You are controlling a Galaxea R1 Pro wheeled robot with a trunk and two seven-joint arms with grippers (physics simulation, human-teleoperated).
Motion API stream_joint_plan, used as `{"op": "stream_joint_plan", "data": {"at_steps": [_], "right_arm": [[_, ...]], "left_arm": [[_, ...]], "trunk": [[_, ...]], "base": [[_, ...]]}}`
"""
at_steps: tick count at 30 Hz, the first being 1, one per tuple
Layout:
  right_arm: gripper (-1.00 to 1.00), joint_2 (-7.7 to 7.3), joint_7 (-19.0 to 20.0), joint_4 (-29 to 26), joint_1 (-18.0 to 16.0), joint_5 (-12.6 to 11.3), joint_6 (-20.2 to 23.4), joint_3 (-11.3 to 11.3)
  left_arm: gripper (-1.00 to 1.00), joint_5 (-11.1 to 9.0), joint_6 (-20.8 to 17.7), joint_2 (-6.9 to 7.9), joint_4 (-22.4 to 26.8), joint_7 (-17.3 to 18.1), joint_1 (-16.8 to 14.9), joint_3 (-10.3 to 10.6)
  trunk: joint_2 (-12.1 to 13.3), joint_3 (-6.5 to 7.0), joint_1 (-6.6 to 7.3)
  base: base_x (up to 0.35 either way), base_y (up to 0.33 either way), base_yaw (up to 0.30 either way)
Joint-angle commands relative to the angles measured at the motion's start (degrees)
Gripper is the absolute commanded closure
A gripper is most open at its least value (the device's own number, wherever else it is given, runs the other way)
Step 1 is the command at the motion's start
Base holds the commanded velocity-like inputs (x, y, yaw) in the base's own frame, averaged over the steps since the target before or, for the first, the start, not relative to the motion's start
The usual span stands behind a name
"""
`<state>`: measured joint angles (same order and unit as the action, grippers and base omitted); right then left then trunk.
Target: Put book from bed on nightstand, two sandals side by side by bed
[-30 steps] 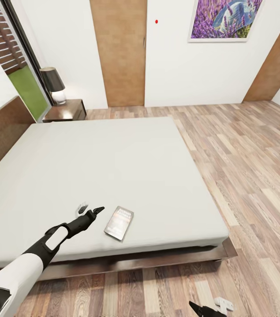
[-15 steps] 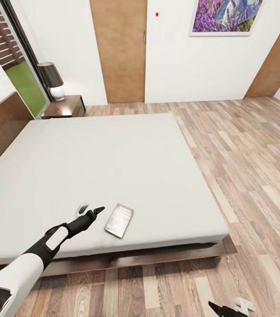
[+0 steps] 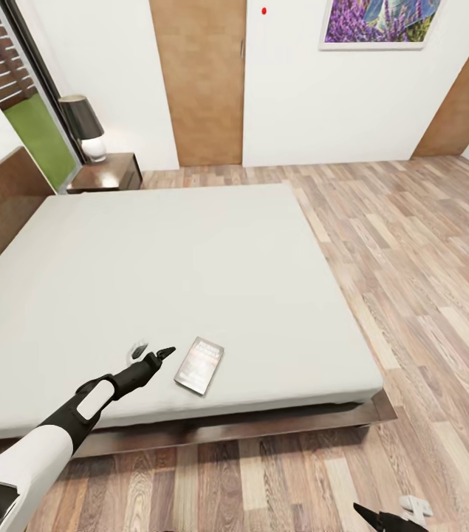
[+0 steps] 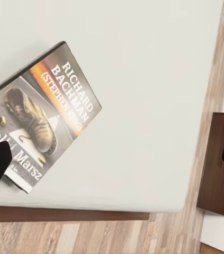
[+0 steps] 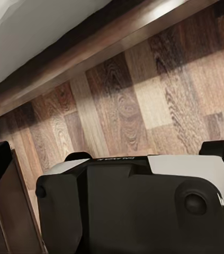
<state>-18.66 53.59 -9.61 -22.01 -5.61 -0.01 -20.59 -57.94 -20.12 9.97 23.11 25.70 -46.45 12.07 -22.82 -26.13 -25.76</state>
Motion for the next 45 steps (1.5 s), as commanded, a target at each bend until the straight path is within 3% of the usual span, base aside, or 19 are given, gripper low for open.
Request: {"op": "stream_joint_plan", "data": {"at_steps": [1,29,45], "right_arm": [[-1.0,-0.04,0.2,0.07,-0.04,-0.55,-0.03,0.32],[-1.0,0.02,0.11,0.03,-0.01,-0.46,-0.77,0.37],[-1.0,0.05,0.12,0.03,-0.02,-0.46,-0.84,0.4]], "left_arm": [[-1.0,-0.51,-0.27,0.05,0.0,0.05,-0.04,0.23],[-1.0,-0.51,-0.27,0.05,0.0,0.05,-0.04,0.23],[-1.0,-0.54,-0.18,0.05,0.0,0.21,0.05,0.23]], "trunk": [[-0.1,-0.17,-0.03],[-0.1,-2.69,-0.03],[-0.1,-2.9,-0.03]], "base": [[0.0,0.0,0.0],[0.0,-0.004,0.0],[0.043,-0.066,0.0]]}}
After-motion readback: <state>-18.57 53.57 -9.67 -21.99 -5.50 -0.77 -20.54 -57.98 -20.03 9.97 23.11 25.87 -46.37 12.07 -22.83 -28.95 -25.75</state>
